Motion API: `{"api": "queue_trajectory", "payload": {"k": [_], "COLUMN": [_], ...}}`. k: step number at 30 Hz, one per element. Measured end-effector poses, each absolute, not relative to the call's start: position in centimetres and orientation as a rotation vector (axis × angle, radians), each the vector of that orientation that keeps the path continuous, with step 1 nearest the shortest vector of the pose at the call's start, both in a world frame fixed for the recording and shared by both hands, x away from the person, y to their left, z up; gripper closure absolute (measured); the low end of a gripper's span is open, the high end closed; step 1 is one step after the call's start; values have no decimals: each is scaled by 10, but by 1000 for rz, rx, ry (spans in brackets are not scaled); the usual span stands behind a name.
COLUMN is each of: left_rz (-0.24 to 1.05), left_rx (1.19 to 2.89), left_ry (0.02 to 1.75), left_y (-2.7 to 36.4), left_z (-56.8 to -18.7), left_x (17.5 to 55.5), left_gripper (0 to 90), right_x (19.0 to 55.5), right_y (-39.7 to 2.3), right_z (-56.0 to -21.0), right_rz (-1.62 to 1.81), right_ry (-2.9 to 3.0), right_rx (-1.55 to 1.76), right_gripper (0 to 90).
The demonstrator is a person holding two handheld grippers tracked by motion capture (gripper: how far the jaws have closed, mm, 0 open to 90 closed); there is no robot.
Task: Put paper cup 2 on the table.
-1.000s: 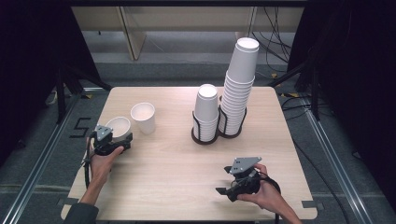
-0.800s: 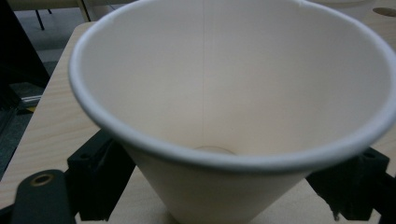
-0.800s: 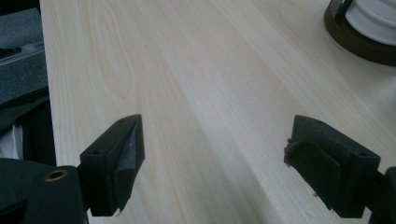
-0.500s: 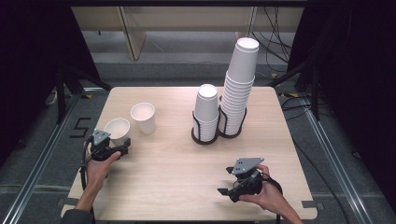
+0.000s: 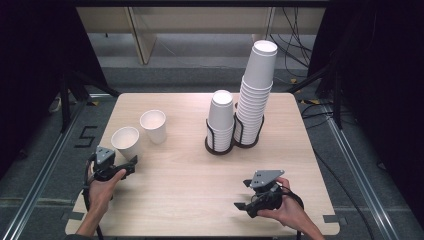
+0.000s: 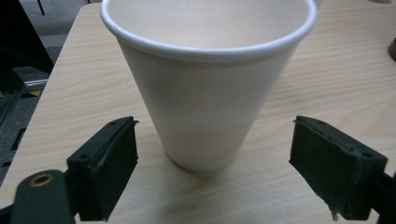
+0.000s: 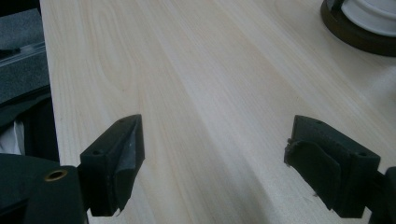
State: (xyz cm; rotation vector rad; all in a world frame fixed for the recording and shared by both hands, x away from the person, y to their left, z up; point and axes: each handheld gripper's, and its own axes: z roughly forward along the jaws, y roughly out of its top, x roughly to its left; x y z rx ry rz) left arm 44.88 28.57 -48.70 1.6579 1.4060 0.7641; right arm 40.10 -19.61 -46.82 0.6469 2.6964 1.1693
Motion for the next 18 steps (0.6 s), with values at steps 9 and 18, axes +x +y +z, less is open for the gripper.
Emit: {"api": "queue_trajectory", "payload": {"k": [9, 18], "left_rz": [720, 694], "left_rx": [1633, 1650], "left_ry": [1368, 1296], "left_y": [269, 239], "left_z": [-476, -471], "left_x": [427, 401], "left_gripper": [143, 143], "right_x": [400, 400], "right_y": [-198, -198], "right_z": [-468, -469], "right_rz": [1174, 1210], "right_ry": [2686, 2669], "right_rx": [656, 690], "right_gripper": [195, 187]}}
